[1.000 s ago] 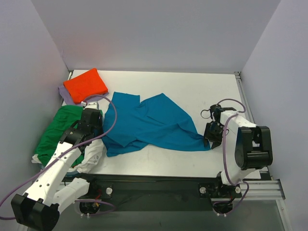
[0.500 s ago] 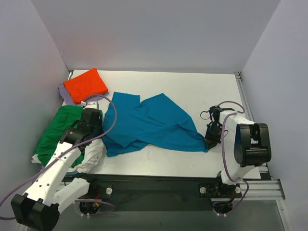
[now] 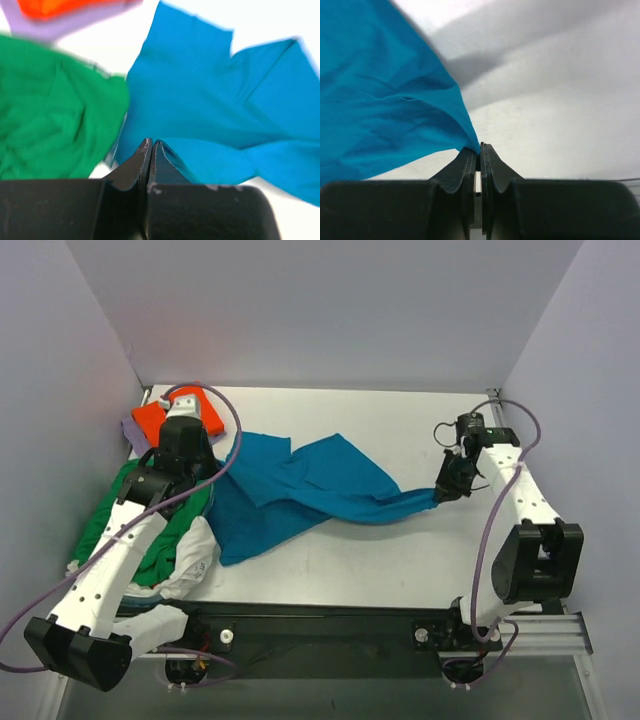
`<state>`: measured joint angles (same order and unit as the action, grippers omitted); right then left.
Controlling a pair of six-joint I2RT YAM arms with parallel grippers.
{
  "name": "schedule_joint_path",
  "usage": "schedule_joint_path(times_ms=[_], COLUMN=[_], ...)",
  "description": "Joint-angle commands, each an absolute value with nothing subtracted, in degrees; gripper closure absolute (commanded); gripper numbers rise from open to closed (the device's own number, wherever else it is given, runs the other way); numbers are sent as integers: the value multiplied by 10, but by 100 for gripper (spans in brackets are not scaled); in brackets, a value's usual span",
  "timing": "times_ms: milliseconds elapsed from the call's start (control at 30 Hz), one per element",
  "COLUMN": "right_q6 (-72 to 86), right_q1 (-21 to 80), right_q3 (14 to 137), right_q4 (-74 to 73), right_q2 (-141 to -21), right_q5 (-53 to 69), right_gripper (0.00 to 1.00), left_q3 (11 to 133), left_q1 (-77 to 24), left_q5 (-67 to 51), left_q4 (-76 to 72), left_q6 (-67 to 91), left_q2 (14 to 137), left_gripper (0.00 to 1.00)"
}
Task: Fold and stack the t-shirts
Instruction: Flatten out the tshirt
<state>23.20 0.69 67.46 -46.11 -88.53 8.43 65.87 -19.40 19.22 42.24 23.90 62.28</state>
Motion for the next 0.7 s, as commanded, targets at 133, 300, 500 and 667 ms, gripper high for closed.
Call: schedule_joint_path(times_ms=[133, 300, 500, 667], right_q6=[243, 234, 206, 201], right_q1=[1, 2, 1, 2], right_q3=[873, 967, 1061, 1147], right_q4=[-578, -578, -570, -565], right_q2=[-810, -743, -671, -671], right_q5=[96, 79, 18, -25], right_gripper=[100, 100, 100, 100], left_q3=[864, 978, 1053, 1080], left_q1=[-199, -218, -243, -254], left_q5=[201, 200, 200, 181], left_q4=[343, 309, 257, 194], left_q6=[226, 207, 189, 178], left_q2=[662, 671, 658, 658], left_gripper=[100, 100, 100, 100])
